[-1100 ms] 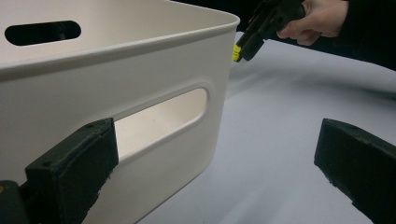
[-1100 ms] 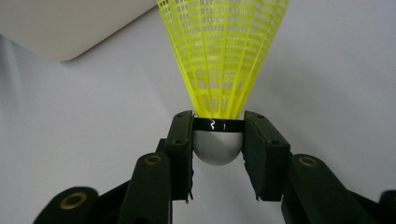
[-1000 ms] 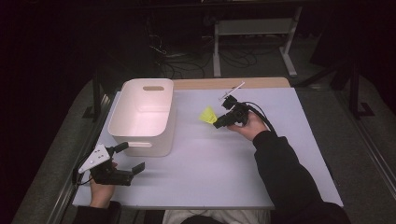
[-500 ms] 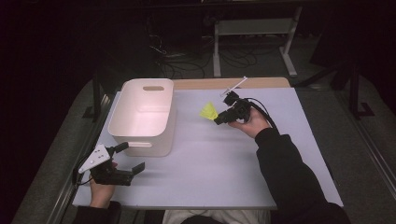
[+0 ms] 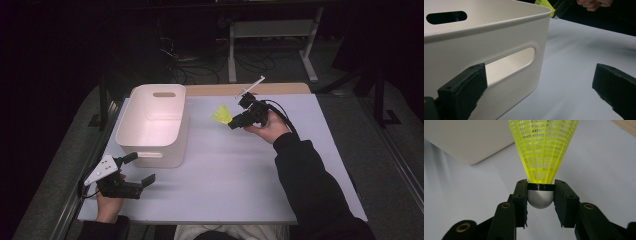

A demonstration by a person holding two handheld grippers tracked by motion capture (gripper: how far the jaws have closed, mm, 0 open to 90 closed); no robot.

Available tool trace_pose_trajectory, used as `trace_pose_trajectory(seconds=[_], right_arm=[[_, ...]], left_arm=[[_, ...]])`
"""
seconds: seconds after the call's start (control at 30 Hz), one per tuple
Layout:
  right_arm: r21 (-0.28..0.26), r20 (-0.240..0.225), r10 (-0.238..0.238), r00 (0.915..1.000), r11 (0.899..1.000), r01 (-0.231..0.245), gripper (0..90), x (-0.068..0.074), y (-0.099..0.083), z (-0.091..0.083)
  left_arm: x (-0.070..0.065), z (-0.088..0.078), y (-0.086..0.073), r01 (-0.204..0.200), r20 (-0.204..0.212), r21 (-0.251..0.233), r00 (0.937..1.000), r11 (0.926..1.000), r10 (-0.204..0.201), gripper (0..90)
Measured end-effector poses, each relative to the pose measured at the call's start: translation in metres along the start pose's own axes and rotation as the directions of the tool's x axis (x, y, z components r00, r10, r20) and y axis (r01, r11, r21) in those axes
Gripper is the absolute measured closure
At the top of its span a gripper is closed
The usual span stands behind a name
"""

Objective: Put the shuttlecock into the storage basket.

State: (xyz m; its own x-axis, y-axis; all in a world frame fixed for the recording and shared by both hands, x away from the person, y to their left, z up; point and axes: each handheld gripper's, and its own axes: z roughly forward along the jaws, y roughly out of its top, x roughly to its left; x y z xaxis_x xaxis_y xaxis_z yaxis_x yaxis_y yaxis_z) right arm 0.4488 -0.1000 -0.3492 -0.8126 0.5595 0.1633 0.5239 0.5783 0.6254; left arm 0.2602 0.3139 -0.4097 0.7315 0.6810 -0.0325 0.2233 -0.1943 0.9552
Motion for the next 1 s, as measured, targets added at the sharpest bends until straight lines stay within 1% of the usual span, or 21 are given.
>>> trace_pose_trajectory(seconds=[0.37, 0.5, 0.63, 0.87, 1.0], right_arm=[[-0.017, 0.008, -0.022, 0.9997, 1.0, 0.022, 63.4, 0.004, 0.01, -0.013], [-0.025, 0.014, -0.021, 0.9997, 0.999, 0.021, 63.4, 0.006, 0.012, -0.018], [-0.029, 0.015, -0.034, 0.9993, 0.999, 0.034, 63.4, 0.008, 0.015, -0.02], [-0.032, 0.014, -0.064, 0.9979, 0.997, 0.064, 63.4, 0.016, 0.026, -0.023], [-0.033, 0.013, -0.085, 0.9963, 0.996, 0.085, 63.4, 0.023, 0.033, -0.024]], left_arm=[[0.0, 0.0, 0.0, -0.001, 0.0, 0.002, 1.0, 1.0, 0.001, 0.0], [0.0, 0.001, 0.0, 0.0, 0.0, 0.003, 1.0, 1.0, 0.0, 0.0], [0.0, 0.0, 0.0, 0.0, -0.002, 0.004, 1.0, 1.0, 0.0, 0.0], [0.0, 0.0, 0.0, -0.001, -0.001, 0.004, 1.0, 1.0, 0.001, 0.0], [0.0, 0.0, 0.0, -0.001, -0.001, 0.003, 1.0, 1.0, 0.001, 0.0]])
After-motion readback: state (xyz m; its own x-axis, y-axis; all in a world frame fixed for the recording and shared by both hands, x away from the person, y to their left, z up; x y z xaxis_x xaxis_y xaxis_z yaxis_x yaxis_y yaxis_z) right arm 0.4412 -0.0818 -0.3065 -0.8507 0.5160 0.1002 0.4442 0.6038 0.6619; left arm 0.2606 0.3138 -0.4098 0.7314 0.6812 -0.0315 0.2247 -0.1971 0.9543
